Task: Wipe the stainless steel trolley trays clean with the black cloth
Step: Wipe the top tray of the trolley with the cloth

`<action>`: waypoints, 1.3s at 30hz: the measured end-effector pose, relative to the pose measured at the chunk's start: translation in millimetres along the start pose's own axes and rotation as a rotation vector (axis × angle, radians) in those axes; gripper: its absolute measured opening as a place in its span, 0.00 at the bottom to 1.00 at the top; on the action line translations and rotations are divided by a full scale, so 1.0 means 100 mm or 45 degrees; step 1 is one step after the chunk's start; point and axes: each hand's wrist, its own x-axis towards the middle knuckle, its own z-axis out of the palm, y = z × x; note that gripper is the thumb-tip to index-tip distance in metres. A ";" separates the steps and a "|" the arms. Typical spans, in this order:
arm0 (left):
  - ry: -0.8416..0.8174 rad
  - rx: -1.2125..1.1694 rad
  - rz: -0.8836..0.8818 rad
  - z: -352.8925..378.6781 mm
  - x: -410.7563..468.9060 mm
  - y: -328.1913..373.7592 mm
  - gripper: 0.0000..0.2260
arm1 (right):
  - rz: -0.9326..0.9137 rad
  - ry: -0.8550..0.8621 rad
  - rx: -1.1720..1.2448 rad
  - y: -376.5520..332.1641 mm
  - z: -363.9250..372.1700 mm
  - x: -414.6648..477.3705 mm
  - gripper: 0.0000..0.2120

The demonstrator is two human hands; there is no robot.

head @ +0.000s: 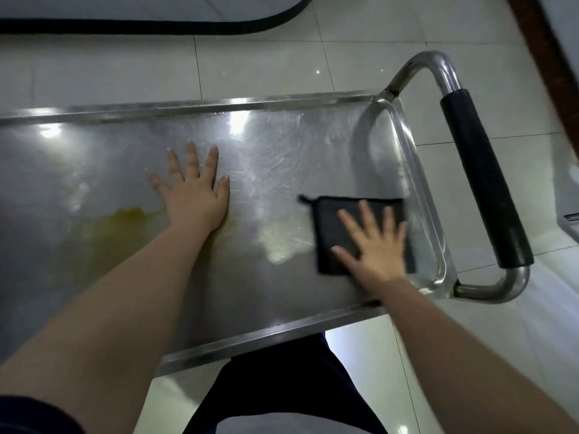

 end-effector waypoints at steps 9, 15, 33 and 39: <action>0.003 0.018 -0.020 -0.03 0.00 0.02 0.27 | -0.431 0.039 0.029 -1.12 0.06 -0.40 0.37; -0.008 0.009 0.005 0.00 0.02 -0.03 0.27 | -0.608 0.109 0.032 -1.04 0.11 -0.47 0.35; -0.194 0.036 0.019 -0.22 0.05 -0.10 0.27 | -0.448 -0.020 0.028 -1.82 0.12 -0.79 0.36; -0.164 0.077 -0.002 -0.37 -0.30 -0.56 0.24 | -0.438 -0.116 0.025 -1.81 0.01 -0.79 0.35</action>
